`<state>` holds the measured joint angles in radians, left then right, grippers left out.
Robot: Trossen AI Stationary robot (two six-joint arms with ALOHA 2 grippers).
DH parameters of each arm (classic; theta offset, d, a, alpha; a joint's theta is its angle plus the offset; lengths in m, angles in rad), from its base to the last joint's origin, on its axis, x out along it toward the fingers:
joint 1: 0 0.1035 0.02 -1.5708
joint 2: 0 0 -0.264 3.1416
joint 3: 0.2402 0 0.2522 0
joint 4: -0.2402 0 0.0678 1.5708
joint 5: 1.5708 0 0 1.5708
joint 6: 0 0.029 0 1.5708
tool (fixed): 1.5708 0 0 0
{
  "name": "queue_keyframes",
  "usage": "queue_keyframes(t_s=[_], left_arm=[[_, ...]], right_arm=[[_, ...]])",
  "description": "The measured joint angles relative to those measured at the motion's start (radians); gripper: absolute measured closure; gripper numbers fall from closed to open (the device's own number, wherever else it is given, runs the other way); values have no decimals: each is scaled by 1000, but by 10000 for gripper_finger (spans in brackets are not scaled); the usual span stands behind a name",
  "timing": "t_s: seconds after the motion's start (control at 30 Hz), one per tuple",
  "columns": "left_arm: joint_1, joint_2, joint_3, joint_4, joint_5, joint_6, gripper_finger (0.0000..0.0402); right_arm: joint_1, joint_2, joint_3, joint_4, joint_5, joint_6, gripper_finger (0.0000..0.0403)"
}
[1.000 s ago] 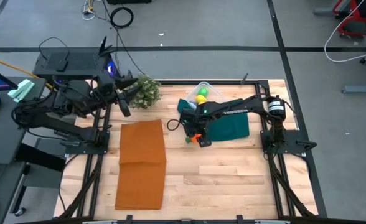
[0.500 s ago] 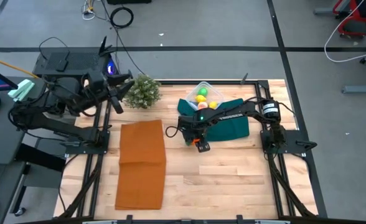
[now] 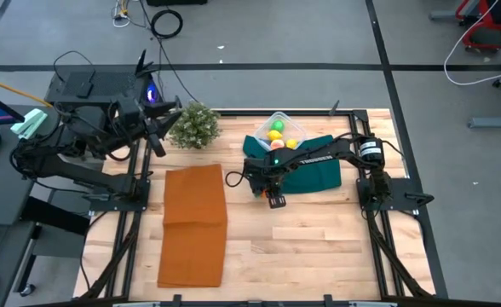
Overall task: Pick and placing Produce into tupperware
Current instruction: Put the carrot into the transparent bin
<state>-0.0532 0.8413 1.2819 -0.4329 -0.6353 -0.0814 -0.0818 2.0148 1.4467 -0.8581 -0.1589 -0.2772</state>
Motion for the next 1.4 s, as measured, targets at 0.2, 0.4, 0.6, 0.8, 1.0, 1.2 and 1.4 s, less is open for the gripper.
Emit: queue_keyframes(t_s=[0.2,0.4,0.6,0.8,1.0,1.2,1.4], left_arm=[[0,0,0,-34,0,-9,244],[0,0,0,-35,0,-10,245],[0,0,0,-38,0,-9,250],[0,0,0,-37,0,-3,259],[0,0,0,-37,0,0,257],[23,0,0,-36,0,0,260],[46,0,0,-36,0,-11,266]], right_arm=[[0,-4,0,-2,1,38,295],[0,-9,71,-84,2,40,290],[0,-10,235,-216,2,40,291],[-13,-11,364,-255,2,37,289],[-46,-11,421,-288,20,48,289],[-126,-11,452,-313,76,167,289],[-242,-11,454,-316,102,297,289]])
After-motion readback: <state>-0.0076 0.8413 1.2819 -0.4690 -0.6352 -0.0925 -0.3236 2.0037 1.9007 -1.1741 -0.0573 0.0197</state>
